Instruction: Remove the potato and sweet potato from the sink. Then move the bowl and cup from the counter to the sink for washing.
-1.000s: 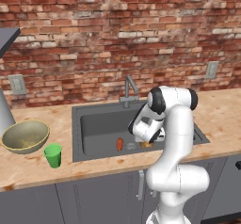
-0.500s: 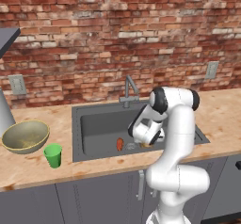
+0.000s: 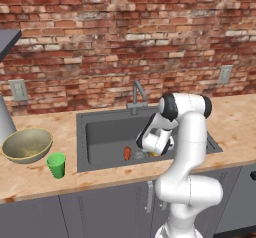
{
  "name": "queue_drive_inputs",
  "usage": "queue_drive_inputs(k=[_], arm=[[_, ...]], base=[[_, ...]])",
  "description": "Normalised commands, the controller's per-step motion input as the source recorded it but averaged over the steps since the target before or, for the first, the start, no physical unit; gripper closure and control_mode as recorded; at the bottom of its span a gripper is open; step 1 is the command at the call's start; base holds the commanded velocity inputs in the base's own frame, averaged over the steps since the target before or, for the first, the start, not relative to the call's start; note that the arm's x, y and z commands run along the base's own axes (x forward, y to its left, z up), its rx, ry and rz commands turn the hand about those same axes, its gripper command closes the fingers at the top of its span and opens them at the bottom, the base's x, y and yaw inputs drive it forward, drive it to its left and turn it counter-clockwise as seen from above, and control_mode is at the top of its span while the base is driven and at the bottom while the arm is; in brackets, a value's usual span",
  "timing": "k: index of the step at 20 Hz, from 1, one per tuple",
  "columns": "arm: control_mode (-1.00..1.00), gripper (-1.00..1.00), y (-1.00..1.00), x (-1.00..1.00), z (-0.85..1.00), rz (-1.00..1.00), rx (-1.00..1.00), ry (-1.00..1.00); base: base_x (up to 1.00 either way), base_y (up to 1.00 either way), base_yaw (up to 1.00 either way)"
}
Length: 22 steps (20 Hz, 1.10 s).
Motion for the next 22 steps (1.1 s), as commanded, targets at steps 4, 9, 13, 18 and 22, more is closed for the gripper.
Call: queue_drive_inputs(k=[4,9,13,18,22], arm=[[-1.00,1.00,0.01,0.13,-0.15,0.00,-0.10,0.16],[-1.00,1.00,-0.03,0.03,-0.02,0.00,-0.08,0.26],[-1.00,1.00,-0.12,-0.03,0.21,0.00,0.00,0.24],[-1.00,1.00,-0.13,-0.07,0.39,0.00,0.00,0.22],[-1.00,1.00,-0.17,-0.10,0.43,0.00,0.01,0.20]], base=[[0.00,0.00,0.00],[0.00,0.00,0.00],[0.00,0.00,0.00],[0.00,0.00,0.00],[0.00,0.00,0.00]])
